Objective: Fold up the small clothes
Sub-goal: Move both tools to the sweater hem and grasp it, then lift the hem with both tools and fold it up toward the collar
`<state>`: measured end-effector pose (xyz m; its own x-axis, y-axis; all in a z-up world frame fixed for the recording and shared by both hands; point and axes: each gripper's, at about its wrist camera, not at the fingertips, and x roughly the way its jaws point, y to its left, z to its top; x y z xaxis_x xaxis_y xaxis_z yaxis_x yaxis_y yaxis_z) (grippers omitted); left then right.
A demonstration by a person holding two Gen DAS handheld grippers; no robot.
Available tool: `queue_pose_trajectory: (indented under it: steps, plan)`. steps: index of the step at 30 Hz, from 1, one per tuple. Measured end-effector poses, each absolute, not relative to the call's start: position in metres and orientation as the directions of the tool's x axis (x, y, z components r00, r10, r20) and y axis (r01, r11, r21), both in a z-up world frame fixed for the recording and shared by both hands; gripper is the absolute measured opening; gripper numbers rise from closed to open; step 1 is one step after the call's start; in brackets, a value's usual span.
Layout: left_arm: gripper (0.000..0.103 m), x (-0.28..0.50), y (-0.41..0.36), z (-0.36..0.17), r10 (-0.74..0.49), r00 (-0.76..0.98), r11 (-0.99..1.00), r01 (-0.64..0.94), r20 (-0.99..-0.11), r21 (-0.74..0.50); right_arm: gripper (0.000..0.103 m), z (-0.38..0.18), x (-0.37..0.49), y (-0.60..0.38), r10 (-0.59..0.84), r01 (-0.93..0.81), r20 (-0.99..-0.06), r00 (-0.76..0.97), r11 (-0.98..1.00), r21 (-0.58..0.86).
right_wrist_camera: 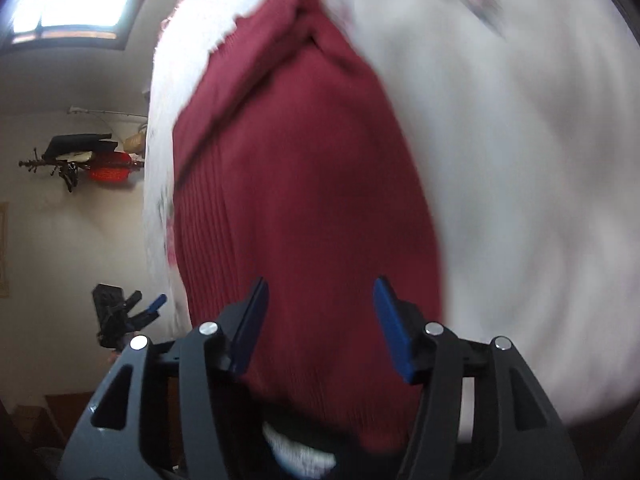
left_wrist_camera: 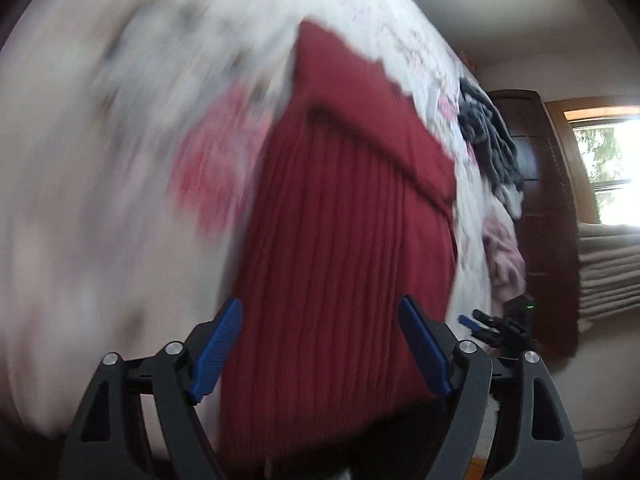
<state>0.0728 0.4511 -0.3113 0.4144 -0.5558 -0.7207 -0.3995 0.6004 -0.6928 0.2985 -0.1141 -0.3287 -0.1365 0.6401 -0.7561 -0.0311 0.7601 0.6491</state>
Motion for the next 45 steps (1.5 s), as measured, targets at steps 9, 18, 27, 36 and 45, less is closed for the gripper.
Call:
queue_pose_trajectory:
  steps: [9, 18, 27, 36, 45]
  plan:
    - [0.081, 0.020, 0.437, -0.346, -0.584, 0.361, 0.553, -0.478, -0.727, -0.683, 0.056, -0.345, 0.234, -0.151, 0.610, 0.072, -0.776, -0.160, 0.791, 0.607]
    - [0.082, 0.029, 0.415, -0.380, -0.612, 0.225, 0.599, -0.495, -0.758, -0.630, 0.060, -0.362, 0.227, -0.145, 0.596, 0.063, -0.781, -0.184, 0.800, 0.596]
    - [0.080, 0.039, 0.389, -0.377, -0.629, 0.229, 0.619, -0.431, -0.743, -0.657, 0.063, -0.369, 0.223, -0.137, 0.609, 0.043, -0.761, -0.222, 0.786, 0.617]
    - [0.048, 0.031, 0.401, -0.385, -0.658, 0.260, 0.556, -0.466, -0.707, -0.688, 0.058, -0.377, 0.225, -0.147, 0.643, 0.059, -0.725, -0.248, 0.757, 0.651]
    - [0.010, 0.022, 0.405, -0.386, -0.660, 0.300, 0.506, -0.501, -0.689, -0.702, 0.012, -0.378, 0.222, -0.148, 0.636, 0.034, -0.713, -0.296, 0.753, 0.657]
